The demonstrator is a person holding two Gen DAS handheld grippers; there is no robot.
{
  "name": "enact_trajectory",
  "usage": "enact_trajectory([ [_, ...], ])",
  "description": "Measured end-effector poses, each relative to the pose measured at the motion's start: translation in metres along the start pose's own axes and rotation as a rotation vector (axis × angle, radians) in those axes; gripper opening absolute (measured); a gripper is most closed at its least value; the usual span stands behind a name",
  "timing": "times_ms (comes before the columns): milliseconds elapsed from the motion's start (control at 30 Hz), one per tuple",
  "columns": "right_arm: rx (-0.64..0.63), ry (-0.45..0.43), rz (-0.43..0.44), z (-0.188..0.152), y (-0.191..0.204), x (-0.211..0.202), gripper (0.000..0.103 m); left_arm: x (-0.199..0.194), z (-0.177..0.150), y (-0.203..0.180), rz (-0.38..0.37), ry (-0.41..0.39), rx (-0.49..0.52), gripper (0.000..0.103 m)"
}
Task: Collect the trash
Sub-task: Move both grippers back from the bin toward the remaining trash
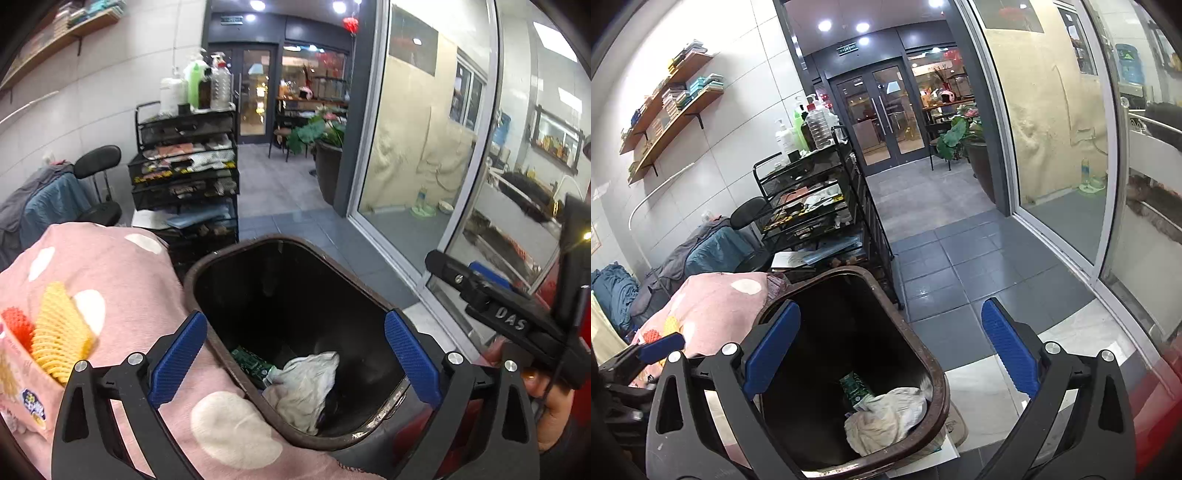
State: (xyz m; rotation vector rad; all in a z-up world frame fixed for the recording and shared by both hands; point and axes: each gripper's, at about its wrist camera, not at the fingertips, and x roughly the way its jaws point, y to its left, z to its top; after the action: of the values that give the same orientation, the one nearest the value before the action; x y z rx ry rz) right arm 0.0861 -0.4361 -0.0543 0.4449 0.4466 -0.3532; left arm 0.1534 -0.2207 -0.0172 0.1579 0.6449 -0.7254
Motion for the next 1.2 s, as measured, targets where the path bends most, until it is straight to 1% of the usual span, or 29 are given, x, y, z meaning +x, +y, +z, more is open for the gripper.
enact_trajectory([
  [167, 0.000, 0.000, 0.030, 0.000, 0.003, 0.000, 0.097, -0.029, 0.001, 0.004, 0.027, -0.088, -0.013, 0.098],
  [300, -0.014, -0.002, 0.067, 0.000, 0.011, -0.002, 0.097, -0.055, -0.003, 0.009, 0.076, -0.158, -0.027, 0.098],
  [500, -0.053, -0.006, 0.118, -0.002, 0.032, -0.005, 0.097, -0.081, -0.014, 0.027, 0.132, -0.212, -0.067, 0.098],
  [600, -0.081, 0.000, 0.144, -0.005, 0.045, -0.007, 0.097, -0.094, -0.021, 0.038, 0.168, -0.223, -0.097, 0.098],
  [700, -0.107, 0.012, 0.176, -0.007, 0.058, -0.007, 0.097, -0.104, -0.027, 0.050, 0.185, -0.228, -0.130, 0.098],
  [833, -0.136, 0.016, 0.223, -0.010, 0.076, -0.010, 0.097, -0.119, -0.039, 0.065, 0.253, -0.232, -0.149, 0.098],
  [1000, -0.181, 0.032, 0.295, -0.015, 0.102, -0.010, 0.097, -0.138, -0.055, 0.088, 0.314, -0.226, -0.190, 0.098],
  [1200, -0.268, 0.089, 0.399, -0.025, 0.143, -0.010, 0.097, -0.163, -0.080, 0.122, 0.423, -0.225, -0.265, 0.098],
])
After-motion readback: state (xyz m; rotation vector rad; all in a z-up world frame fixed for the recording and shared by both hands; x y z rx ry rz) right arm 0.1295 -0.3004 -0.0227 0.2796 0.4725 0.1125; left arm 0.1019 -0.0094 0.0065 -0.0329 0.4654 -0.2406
